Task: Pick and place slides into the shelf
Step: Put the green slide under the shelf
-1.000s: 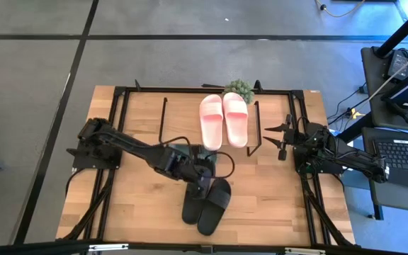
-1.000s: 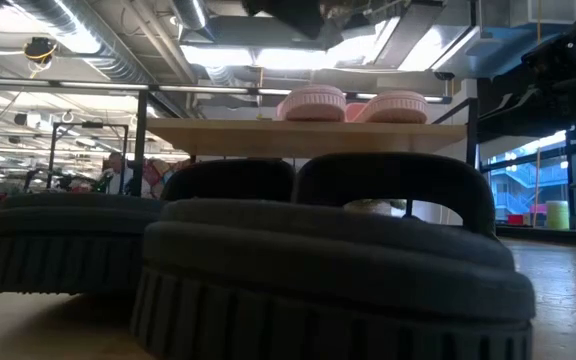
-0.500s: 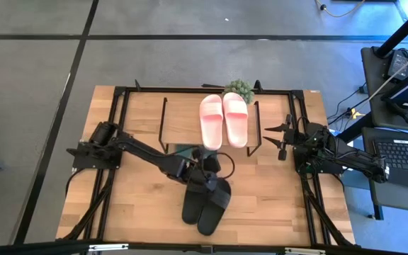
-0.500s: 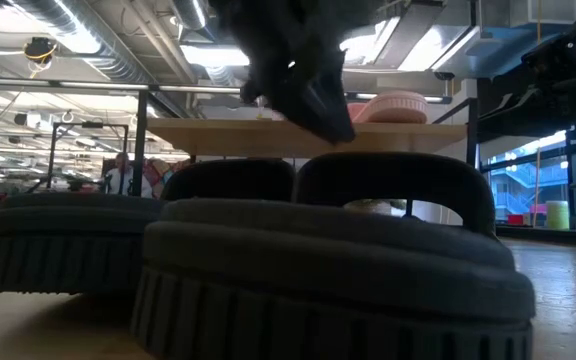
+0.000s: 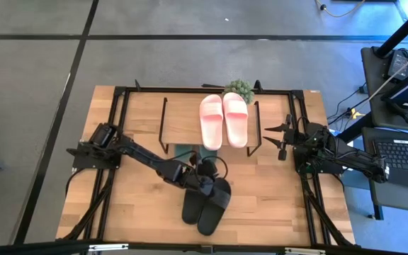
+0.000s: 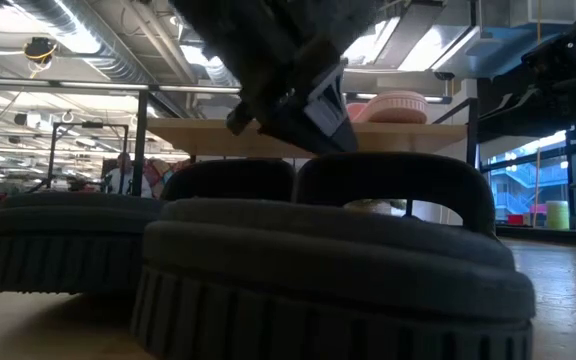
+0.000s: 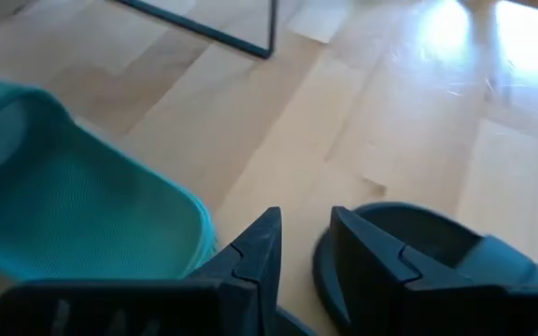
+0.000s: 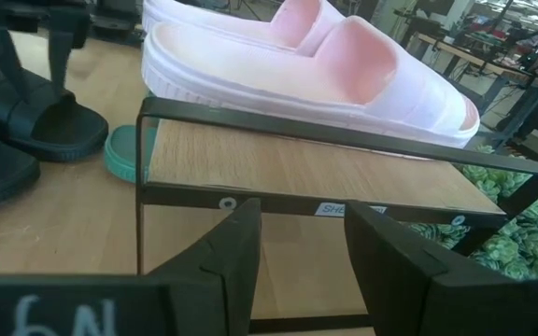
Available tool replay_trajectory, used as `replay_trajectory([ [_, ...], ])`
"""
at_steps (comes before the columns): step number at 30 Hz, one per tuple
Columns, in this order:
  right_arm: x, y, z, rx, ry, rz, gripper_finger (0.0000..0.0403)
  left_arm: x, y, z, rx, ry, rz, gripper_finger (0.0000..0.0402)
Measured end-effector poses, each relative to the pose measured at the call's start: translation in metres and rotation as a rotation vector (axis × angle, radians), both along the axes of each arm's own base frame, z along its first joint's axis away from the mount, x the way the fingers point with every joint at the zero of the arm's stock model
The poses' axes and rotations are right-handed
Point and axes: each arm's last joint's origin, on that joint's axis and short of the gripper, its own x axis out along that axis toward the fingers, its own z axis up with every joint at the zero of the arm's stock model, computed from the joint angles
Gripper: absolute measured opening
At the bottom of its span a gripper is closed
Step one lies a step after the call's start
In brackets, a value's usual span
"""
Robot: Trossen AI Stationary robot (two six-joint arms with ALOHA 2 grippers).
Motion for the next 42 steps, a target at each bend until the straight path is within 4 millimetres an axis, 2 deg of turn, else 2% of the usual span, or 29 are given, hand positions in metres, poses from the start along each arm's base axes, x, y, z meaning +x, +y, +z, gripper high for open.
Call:
replay_trajectory([
  [6, 0.0, 0.0, 0.0, 0.0, 0.0, 0.0, 0.0157, 0.0, 0.009, -0.011, -0.062, -0.026, -0.004, 0.0089],
  [12, 0.0, 0.0, 0.0, 0.0, 0.0, 0.0, 0.0157, -0.003, 0.01, -0.016, -0.056, -0.017, -0.013, 0.0089],
  [21, 0.0, 0.0, 0.0, 0.0, -0.001, 0.0, 0.0157, 0.009, 0.005, -0.054, -0.038, -0.001, -0.048, 0.0089],
  [28, 0.0, 0.0, 0.0, 0.0, 0.0, 0.0, 0.0157, 0.008, 0.01, -0.055, 0.039, -0.015, 0.028, 0.0089],
  [35, 0.0, 0.0, 0.0, 0.0, 0.0, 0.0, 0.0157, 0.006, 0.02, -0.059, -0.013, 0.046, 0.08, 0.0089],
  [42, 0.0, 0.0, 0.0, 0.0, 0.0, -0.001, 0.0157, 0.005, 0.024, -0.06, 0.025, 0.054, 0.108, 0.0089],
])
